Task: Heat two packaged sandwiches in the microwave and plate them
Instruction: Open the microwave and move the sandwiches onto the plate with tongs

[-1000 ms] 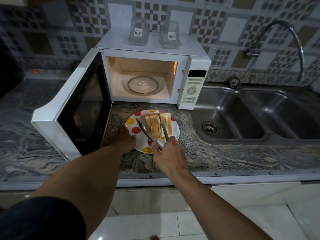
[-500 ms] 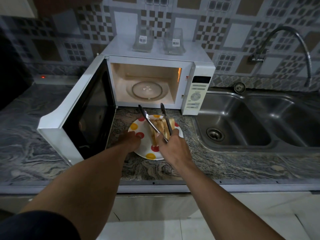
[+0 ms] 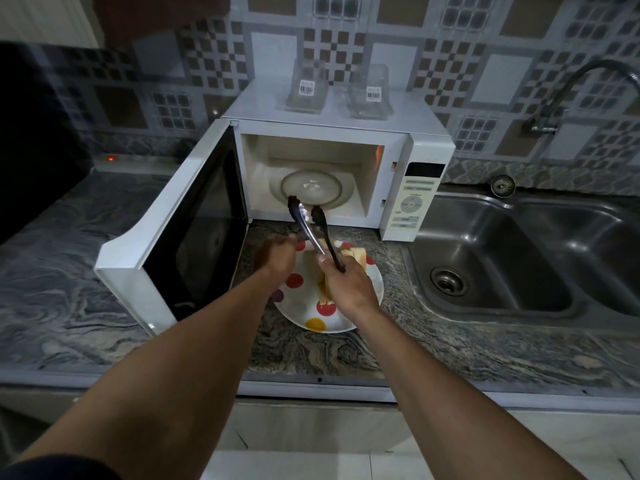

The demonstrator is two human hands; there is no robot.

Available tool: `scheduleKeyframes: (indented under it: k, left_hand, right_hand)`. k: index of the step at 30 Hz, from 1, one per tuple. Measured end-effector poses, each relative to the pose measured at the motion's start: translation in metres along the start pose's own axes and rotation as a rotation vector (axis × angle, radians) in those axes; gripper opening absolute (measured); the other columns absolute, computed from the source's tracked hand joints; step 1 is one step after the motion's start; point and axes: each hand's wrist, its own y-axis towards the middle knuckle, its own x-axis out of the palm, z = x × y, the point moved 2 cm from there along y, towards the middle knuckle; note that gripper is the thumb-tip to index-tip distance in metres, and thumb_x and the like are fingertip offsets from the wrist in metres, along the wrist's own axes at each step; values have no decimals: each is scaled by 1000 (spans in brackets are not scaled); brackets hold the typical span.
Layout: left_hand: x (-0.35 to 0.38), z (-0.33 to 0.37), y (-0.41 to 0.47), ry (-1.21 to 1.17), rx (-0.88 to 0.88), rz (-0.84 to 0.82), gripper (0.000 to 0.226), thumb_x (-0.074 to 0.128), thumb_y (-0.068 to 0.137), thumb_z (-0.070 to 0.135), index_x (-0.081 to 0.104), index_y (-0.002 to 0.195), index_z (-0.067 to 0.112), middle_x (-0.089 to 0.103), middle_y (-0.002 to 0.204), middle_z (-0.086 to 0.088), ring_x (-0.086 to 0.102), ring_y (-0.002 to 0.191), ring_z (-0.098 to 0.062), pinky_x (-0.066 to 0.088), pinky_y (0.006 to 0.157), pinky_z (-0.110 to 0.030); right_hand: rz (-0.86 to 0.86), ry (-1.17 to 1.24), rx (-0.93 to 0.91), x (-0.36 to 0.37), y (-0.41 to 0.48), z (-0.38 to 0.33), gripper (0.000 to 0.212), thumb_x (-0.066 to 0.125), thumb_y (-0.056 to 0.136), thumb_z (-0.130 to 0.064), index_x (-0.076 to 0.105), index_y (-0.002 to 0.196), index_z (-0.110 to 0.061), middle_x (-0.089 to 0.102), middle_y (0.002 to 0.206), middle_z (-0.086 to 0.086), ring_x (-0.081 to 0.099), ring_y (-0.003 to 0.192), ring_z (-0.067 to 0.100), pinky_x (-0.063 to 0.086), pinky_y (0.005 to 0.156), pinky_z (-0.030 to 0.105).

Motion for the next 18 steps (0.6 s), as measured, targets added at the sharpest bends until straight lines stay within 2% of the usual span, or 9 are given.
scheduleKeyframes:
  k: [1,3,4,6,8,10,13,15,18]
  left_hand:
    - [1,6,0,-104,-23,-43,43,38,102,41,66,86,13,69,104,-12,61,92,-25,48,87,-36]
    - [0,17,-6,-270,-68,-144,43,34,103,43,65,100,13,66,102,-6,59,87,-16,43,84,-31]
    - [0,20,-6,-303,-83,-184,42,36,102,45,64,108,14,66,101,-4,59,87,-14,41,86,-33]
    - [0,23,-7,-335,-98,-231,42,46,98,46,67,110,12,70,102,-3,64,94,-17,44,90,-36]
    - [-1,24,-7,-376,-104,-242,37,57,94,40,69,107,8,74,102,-8,68,94,-22,54,82,-36]
    - [0,25,-5,-413,-92,-241,31,62,92,31,70,106,4,74,100,-11,70,87,-23,56,69,-31]
    - [0,27,-6,-469,-66,-264,21,63,93,20,69,105,3,73,96,-9,69,81,-19,56,68,-30]
    - [0,29,-6,-496,-56,-281,17,62,94,17,68,103,4,72,94,-8,69,80,-19,56,67,-29]
    - [0,31,-7,-501,-50,-280,13,62,95,13,69,98,3,73,93,-10,69,84,-24,57,68,-33]
  right_hand:
    - [-14,24,6,2,2,-1,51,45,95,-64,58,124,-25,64,113,1,59,108,28,48,91,41]
    - [-40,68,18,7,5,-3,51,44,93,-65,61,119,-25,65,102,1,63,103,30,50,87,43]
    - [-53,84,24,9,7,-4,51,44,93,-65,62,118,-25,64,98,1,64,101,31,50,86,44]
    - [-77,108,28,13,11,-4,49,42,94,-61,63,117,-23,63,99,3,63,96,29,50,86,44]
    - [-91,135,30,14,13,-5,42,42,98,-54,63,110,-20,63,96,4,61,83,23,49,79,42]
    - [-105,163,33,13,13,-4,33,43,102,-47,61,104,-19,63,87,4,58,65,16,45,62,33]
    - [-131,184,40,9,13,-3,29,44,103,-44,60,100,-20,61,77,3,54,54,13,38,50,26]
    - [-163,207,46,7,12,-2,30,45,103,-45,60,104,-19,63,75,5,55,54,17,44,53,29]
    - [-222,230,73,3,9,-4,32,47,102,-46,61,110,-18,67,81,6,65,64,20,59,67,41]
